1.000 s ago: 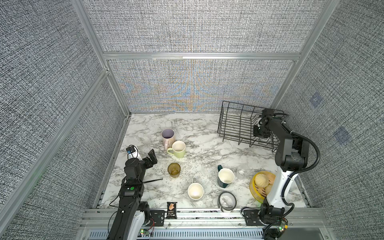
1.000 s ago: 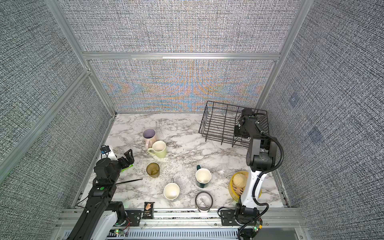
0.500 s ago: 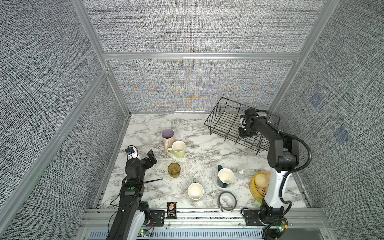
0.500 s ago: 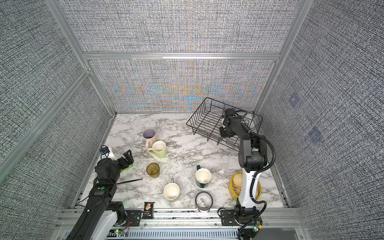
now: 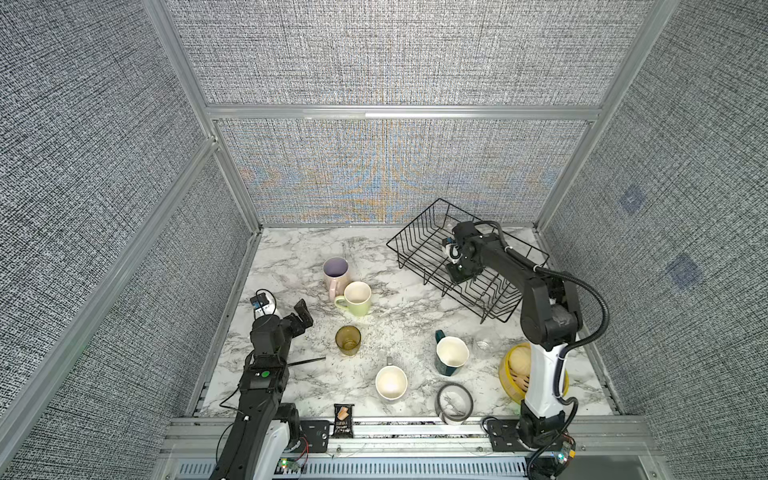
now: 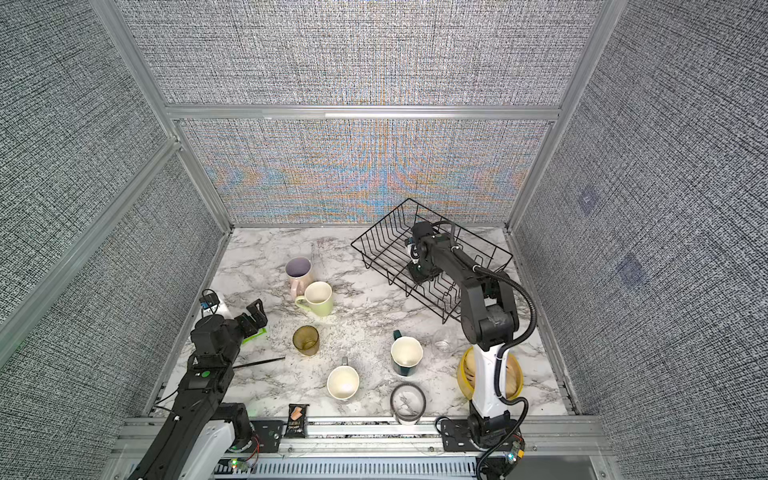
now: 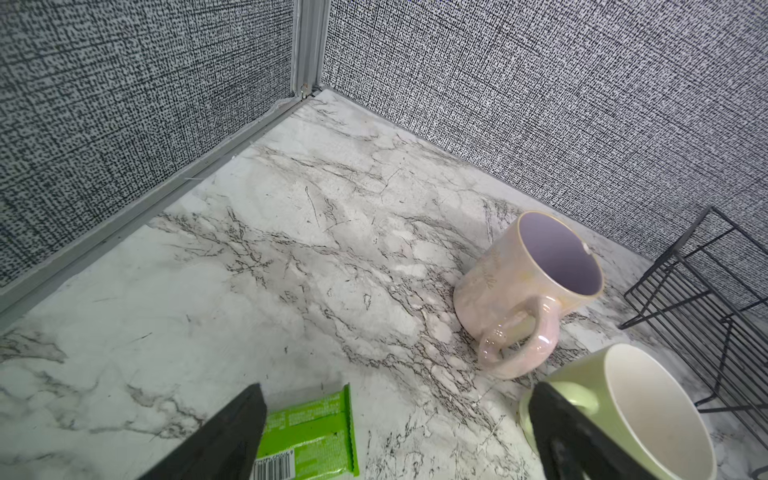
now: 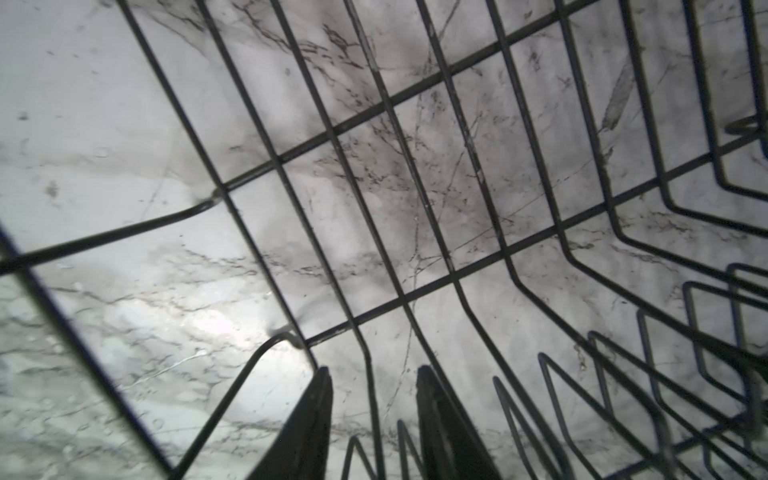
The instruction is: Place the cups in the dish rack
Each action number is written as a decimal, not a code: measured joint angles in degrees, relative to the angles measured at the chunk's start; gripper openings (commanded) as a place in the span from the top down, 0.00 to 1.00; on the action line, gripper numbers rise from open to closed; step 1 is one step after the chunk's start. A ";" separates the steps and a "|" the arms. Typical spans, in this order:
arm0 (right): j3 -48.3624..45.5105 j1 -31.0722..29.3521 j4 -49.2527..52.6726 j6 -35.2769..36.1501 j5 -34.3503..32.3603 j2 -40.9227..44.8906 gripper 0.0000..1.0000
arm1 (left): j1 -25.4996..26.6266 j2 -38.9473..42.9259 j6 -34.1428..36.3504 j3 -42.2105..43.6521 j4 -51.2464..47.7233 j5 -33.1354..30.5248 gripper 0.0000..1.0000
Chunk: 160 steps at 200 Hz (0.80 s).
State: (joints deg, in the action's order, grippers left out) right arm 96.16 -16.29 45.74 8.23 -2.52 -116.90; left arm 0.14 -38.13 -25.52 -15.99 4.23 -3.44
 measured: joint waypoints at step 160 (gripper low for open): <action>7.17 8.70 -1.03 -46.80 -3.98 -1.46 0.16 | 0.00 0.28 -4.66 0.59 -0.94 -1.66 0.01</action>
State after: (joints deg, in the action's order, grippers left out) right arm 103.33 -7.60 44.71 -38.57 -6.50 -118.37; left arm 0.14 -37.85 -30.17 -15.40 3.29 -5.10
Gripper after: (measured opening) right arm 0.844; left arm 0.994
